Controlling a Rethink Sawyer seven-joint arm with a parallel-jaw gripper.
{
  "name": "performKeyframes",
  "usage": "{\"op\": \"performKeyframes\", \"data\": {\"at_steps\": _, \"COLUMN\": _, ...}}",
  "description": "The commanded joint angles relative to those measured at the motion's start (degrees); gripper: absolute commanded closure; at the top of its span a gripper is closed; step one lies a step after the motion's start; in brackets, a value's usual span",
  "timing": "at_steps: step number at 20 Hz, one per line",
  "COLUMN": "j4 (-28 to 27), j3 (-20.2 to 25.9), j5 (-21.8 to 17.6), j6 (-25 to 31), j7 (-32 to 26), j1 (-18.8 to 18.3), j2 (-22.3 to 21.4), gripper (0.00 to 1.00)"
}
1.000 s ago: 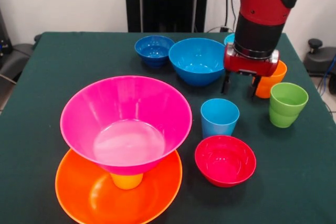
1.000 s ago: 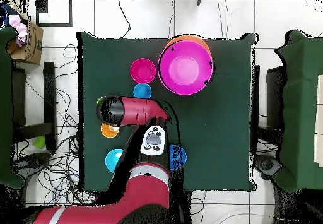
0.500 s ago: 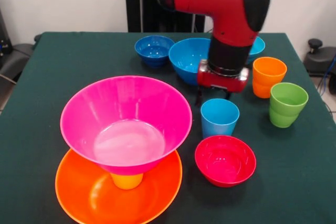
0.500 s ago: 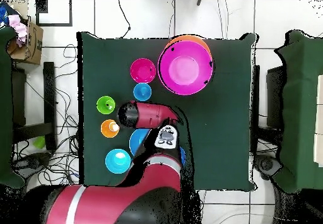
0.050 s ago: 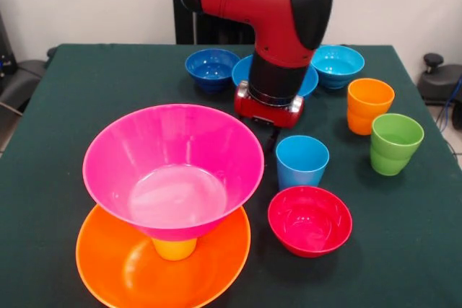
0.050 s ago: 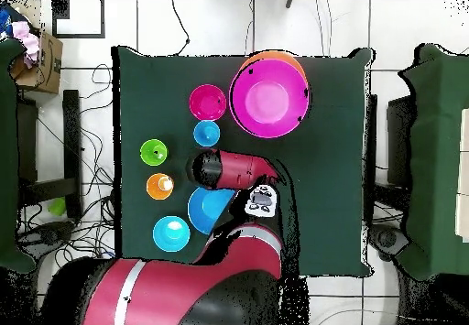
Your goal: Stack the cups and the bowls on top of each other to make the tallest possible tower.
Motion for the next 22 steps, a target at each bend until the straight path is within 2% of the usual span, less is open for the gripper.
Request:
{"op": "performKeyframes", "data": {"at_steps": 1, "j4": 0.3, "j3": 7.3, "j5": -0.4, "j6": 3.9, "j7": 3.9, "j1": 1.3, "j2": -4.1, "gripper": 0.00}}
{"op": "performKeyframes", "data": {"at_steps": 5, "j4": 3.7, "j3": 9.3, "j5": 0.1, "j6": 5.4, "j7": 3.6, "j1": 0.6, "j2": -8.0, "gripper": 0.00}}
{"op": "performKeyframes", "data": {"at_steps": 10, "j4": 4.3, "j3": 9.5, "j5": 0.3, "j6": 7.2, "j7": 3.7, "j1": 0.5, "j2": -10.0, "gripper": 0.00}}
{"op": "performKeyframes", "data": {"at_steps": 14, "j4": 1.6, "j3": 9.3, "j5": -0.1, "j6": 7.2, "j7": 3.4, "j1": 0.2, "j2": -7.9, "gripper": 0.00}}
{"op": "performKeyframes", "data": {"at_steps": 18, "j4": 0.0, "j3": 9.4, "j5": 0.8, "j6": 8.2, "j7": 4.6, "j1": 1.1, "j2": -7.6, "gripper": 0.00}}
{"op": "performKeyframes", "data": {"at_steps": 22, "j4": -5.9, "j3": 7.6, "j5": 1.8, "j6": 8.0, "j7": 6.9, "j1": 2.6, "j2": -2.9, "gripper": 0.00}}
